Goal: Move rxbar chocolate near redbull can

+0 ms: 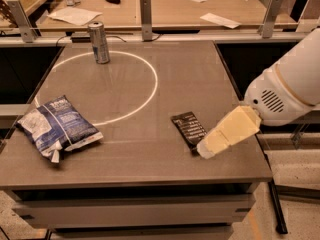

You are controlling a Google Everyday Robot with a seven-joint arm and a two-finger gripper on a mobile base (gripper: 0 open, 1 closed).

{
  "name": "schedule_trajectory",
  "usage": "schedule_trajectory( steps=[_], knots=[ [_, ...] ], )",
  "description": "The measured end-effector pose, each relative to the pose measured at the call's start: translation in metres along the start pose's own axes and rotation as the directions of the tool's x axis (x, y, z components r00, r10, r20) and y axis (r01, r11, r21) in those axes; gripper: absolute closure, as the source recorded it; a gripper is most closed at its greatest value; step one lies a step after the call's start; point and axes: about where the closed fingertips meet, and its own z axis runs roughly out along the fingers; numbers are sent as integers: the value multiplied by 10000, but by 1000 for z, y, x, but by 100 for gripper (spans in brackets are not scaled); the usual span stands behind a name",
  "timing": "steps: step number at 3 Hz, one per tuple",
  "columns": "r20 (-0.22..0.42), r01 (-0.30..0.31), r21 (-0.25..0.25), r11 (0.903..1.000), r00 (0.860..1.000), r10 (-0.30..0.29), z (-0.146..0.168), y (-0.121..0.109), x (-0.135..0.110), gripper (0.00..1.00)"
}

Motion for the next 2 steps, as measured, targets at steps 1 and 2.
schedule_trajectory(
  steps=[1,2],
  knots=[
    [49,-32,8,10000,10000,32,4,0,1,0],
    [18,-327,100,9994,9995,327,7,0,-1,0]
  ],
)
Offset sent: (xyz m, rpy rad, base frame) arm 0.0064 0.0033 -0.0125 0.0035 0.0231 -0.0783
